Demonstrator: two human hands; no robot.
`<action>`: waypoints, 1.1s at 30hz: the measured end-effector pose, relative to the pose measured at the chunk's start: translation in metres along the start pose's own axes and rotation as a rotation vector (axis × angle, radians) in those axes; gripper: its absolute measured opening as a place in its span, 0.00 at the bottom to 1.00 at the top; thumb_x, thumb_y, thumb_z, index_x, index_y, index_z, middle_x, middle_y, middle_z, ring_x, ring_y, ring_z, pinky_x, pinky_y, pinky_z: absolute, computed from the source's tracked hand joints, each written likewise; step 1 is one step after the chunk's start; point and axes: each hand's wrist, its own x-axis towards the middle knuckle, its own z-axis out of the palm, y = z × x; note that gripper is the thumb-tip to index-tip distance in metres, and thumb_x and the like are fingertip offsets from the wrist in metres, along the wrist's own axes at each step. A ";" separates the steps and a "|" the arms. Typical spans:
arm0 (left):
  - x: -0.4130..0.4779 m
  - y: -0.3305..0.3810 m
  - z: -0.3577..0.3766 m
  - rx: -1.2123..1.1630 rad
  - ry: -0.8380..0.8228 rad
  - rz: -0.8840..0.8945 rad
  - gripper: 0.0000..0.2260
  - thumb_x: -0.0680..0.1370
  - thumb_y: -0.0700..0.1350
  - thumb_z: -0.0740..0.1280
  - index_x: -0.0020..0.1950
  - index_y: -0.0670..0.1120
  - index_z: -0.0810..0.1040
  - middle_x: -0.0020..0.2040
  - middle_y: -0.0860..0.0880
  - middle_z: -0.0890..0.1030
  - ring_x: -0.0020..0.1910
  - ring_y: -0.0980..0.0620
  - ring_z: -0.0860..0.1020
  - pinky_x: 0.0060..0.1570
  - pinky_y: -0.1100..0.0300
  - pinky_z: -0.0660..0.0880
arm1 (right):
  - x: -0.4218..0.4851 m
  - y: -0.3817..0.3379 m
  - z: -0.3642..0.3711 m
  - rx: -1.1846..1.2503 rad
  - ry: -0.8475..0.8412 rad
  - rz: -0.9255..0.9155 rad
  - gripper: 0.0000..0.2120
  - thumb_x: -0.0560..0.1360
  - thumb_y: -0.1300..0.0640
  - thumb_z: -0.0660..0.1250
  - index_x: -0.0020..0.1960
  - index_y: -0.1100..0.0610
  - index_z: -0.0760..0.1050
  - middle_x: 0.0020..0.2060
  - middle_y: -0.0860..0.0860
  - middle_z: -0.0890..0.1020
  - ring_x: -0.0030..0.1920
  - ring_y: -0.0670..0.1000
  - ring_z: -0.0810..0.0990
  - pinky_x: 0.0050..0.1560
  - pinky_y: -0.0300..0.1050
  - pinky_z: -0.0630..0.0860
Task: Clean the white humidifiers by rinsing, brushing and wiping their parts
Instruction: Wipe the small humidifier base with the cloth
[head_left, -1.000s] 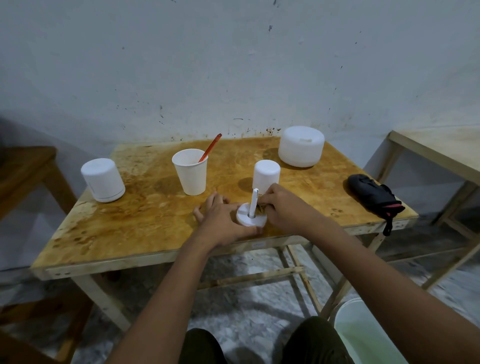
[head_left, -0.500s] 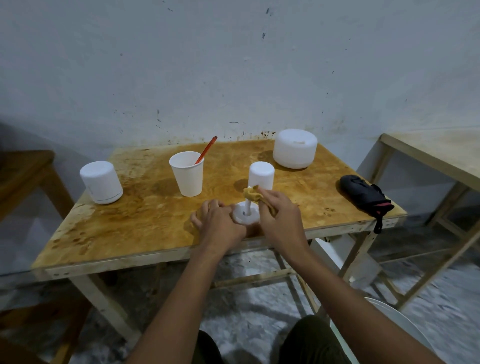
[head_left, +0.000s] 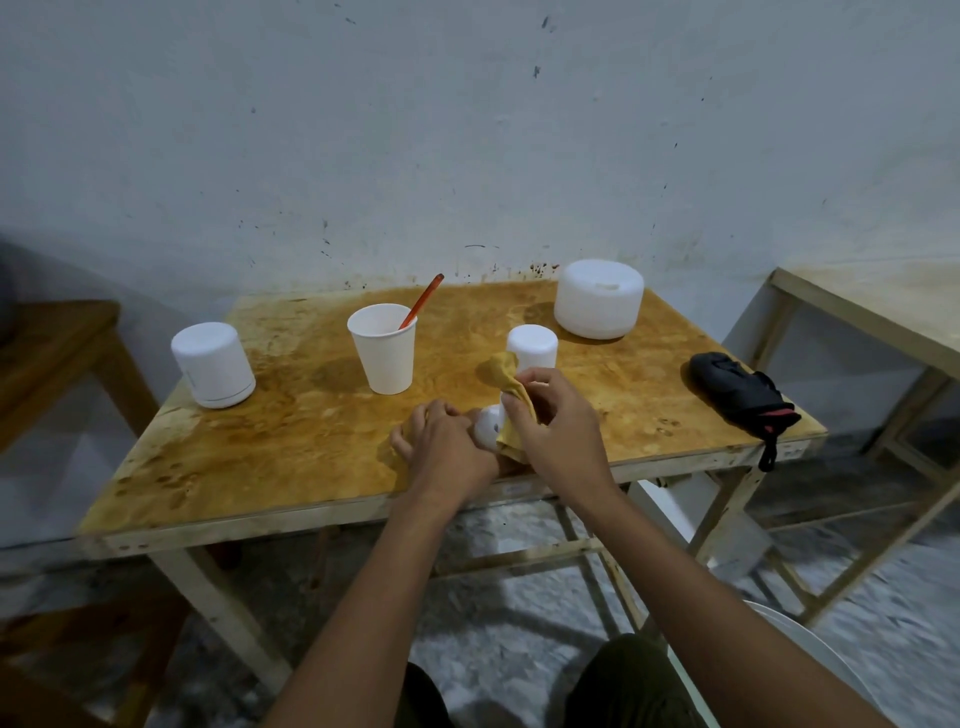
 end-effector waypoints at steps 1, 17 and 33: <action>0.001 -0.001 0.001 0.014 0.000 0.001 0.19 0.75 0.47 0.67 0.66 0.55 0.74 0.73 0.50 0.62 0.75 0.48 0.51 0.73 0.43 0.44 | 0.001 -0.001 0.001 0.026 -0.029 0.025 0.10 0.77 0.56 0.69 0.58 0.50 0.75 0.48 0.44 0.83 0.49 0.41 0.81 0.48 0.40 0.79; -0.005 -0.001 -0.004 -0.063 -0.026 0.012 0.22 0.74 0.55 0.69 0.68 0.56 0.73 0.75 0.50 0.59 0.75 0.48 0.50 0.74 0.44 0.46 | 0.027 -0.007 -0.008 -0.214 -0.333 -0.082 0.16 0.79 0.52 0.56 0.61 0.51 0.78 0.51 0.46 0.81 0.49 0.46 0.78 0.48 0.43 0.75; 0.002 -0.008 0.006 -0.046 0.024 0.028 0.24 0.71 0.63 0.71 0.64 0.56 0.77 0.70 0.52 0.64 0.72 0.48 0.55 0.72 0.42 0.48 | 0.042 -0.017 -0.028 -0.701 -0.391 -0.384 0.15 0.78 0.57 0.60 0.59 0.48 0.81 0.50 0.51 0.79 0.47 0.52 0.77 0.43 0.49 0.74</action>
